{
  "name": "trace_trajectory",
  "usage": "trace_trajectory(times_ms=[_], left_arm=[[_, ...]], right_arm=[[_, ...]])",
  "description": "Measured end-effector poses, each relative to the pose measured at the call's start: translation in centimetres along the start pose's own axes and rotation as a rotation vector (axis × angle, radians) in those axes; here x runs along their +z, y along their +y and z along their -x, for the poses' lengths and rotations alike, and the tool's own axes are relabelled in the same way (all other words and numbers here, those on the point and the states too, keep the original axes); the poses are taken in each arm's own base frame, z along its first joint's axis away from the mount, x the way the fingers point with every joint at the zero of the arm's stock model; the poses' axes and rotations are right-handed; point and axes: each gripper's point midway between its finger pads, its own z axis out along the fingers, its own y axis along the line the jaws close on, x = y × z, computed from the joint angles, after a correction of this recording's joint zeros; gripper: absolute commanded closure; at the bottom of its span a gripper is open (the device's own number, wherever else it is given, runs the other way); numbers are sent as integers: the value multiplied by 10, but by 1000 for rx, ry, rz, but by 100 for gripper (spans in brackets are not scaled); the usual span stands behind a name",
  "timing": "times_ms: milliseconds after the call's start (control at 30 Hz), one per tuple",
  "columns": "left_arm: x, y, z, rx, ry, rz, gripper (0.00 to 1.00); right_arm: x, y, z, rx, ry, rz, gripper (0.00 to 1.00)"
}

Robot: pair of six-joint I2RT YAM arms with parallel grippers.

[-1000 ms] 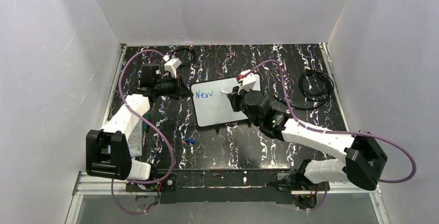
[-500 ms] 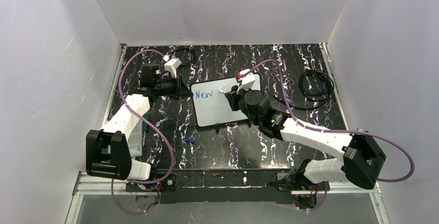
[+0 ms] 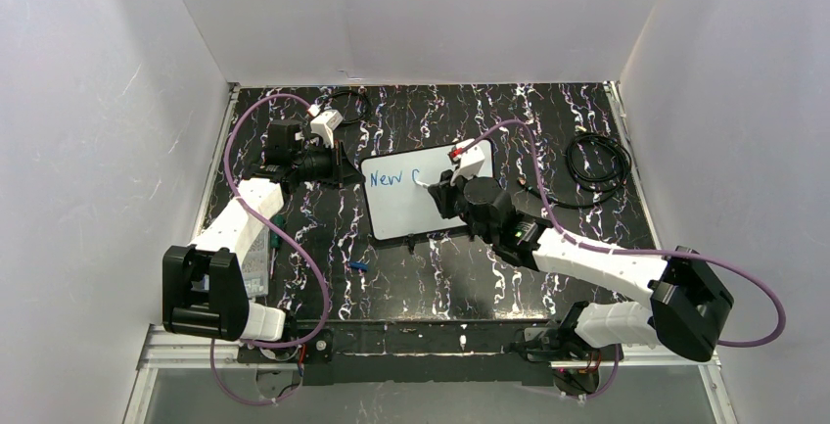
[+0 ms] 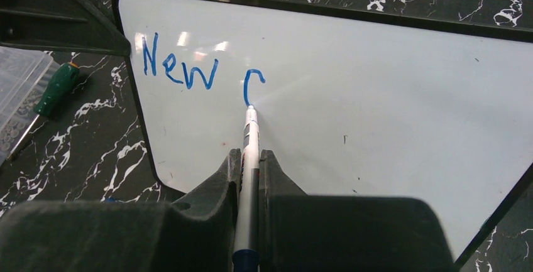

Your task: Write a sentence on the whiteboard

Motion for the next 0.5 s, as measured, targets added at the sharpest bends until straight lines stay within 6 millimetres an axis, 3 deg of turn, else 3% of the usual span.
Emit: trace_trajectory(times_ms=[233,500], left_arm=[[0,1,0,0,-1,4,100],[0,0,0,1,0,2,100]], right_arm=[[1,-3,5,-1,-21,-21,99],[3,-9,30,-10,-99,-69,99]])
